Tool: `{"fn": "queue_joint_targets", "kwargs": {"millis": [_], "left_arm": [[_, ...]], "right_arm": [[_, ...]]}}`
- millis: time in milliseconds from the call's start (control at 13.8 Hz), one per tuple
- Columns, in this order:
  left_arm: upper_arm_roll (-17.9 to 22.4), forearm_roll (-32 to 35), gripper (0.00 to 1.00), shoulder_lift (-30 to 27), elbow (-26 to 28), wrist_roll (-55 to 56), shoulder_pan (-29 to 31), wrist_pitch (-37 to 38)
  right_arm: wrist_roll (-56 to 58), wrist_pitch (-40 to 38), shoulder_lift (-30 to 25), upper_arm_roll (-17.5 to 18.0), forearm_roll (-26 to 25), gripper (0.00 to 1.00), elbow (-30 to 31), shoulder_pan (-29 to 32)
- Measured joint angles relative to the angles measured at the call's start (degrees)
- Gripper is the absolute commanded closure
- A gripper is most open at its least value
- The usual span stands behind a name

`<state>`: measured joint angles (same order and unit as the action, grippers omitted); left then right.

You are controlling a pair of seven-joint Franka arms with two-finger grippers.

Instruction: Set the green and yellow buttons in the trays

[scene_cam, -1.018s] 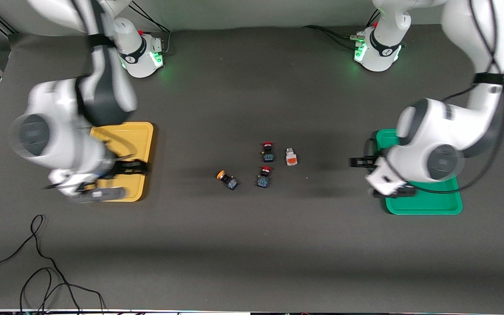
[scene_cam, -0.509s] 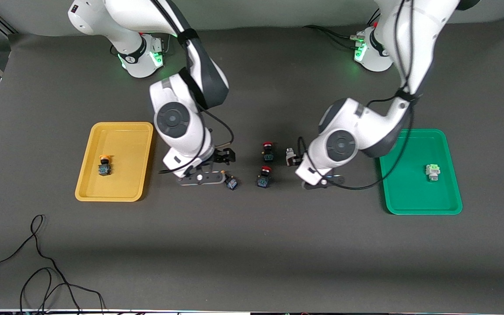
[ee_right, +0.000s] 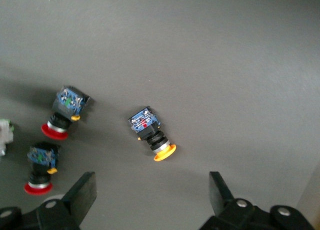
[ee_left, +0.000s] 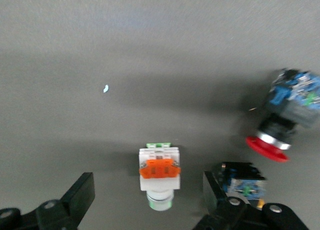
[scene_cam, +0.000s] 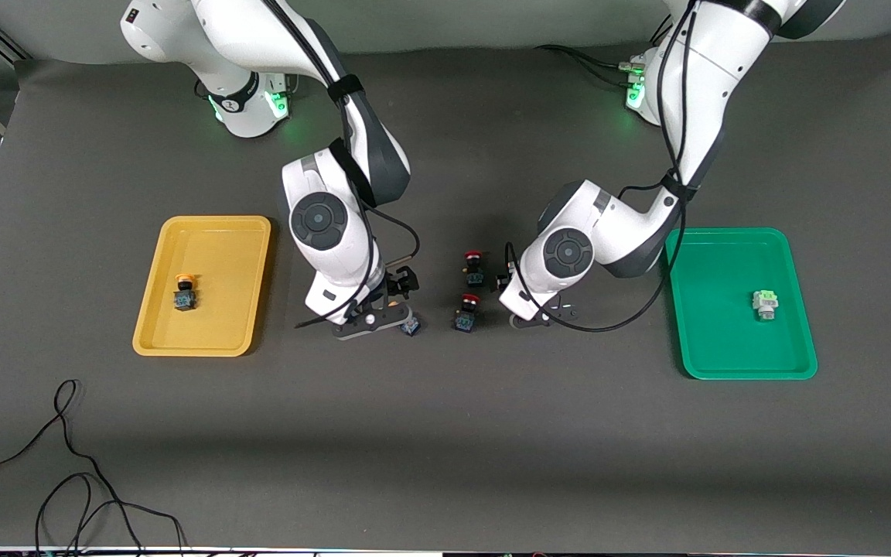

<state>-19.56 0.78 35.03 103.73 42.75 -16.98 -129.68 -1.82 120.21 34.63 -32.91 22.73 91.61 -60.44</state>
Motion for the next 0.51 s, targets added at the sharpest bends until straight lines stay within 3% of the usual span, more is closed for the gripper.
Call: {"fn": "queue_joint_targets", "kwargs": {"millis": [291,509], "left_arm": [[0.05,0.53,0.03,0.01,2.89,0.0,-0.71,-2.31],[0.19,0.61,0.04,0.02,3.07,0.0,-0.75,-2.74]], "right_arm": [[11.02,4.01,0.67,0.65,0.0,0.0,0.85,-0.62],[12.78,13.36,3.98,2.92,0.0,0.0,3.81,-0.72]]}}
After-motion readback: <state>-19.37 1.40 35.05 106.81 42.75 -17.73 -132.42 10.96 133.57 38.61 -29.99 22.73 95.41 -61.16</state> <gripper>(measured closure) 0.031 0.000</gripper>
